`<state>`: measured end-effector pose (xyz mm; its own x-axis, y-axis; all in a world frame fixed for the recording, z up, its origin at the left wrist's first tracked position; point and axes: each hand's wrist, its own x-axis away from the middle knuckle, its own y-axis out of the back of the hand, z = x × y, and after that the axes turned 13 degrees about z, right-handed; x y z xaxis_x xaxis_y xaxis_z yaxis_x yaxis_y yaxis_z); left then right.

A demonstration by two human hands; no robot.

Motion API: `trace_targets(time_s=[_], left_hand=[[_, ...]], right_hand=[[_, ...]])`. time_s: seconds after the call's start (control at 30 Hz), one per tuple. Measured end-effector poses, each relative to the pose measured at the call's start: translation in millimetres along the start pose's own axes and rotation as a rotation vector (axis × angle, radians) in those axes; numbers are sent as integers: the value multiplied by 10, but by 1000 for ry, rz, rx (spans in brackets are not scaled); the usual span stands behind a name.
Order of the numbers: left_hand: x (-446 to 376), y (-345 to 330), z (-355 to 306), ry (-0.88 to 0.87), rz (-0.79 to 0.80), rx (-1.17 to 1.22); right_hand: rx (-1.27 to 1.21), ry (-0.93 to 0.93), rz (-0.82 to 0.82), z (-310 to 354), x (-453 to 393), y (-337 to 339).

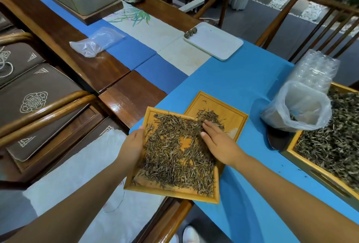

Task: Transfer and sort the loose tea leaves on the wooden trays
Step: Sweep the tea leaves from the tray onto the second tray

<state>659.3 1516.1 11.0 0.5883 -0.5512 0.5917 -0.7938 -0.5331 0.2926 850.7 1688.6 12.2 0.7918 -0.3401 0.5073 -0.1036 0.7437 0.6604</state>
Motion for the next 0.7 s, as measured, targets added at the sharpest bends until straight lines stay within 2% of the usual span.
trace_targets(time_s=[0.13,0.23,0.4,0.53,0.7], left_hand=[[26,15,0,-13,54,73],[55,24,0,5,42,88],[106,41,24,7,30,85],[114,79,49,4,10,71],[117,161,90,31,-14,66]], right_hand=[[-65,-39,-41,-7,9,78],[-16,63,-60,147,73,29],[115,225,40,499,126,-217],[205,205,48,583,65,-301],[187,149,65,469,68,-315]])
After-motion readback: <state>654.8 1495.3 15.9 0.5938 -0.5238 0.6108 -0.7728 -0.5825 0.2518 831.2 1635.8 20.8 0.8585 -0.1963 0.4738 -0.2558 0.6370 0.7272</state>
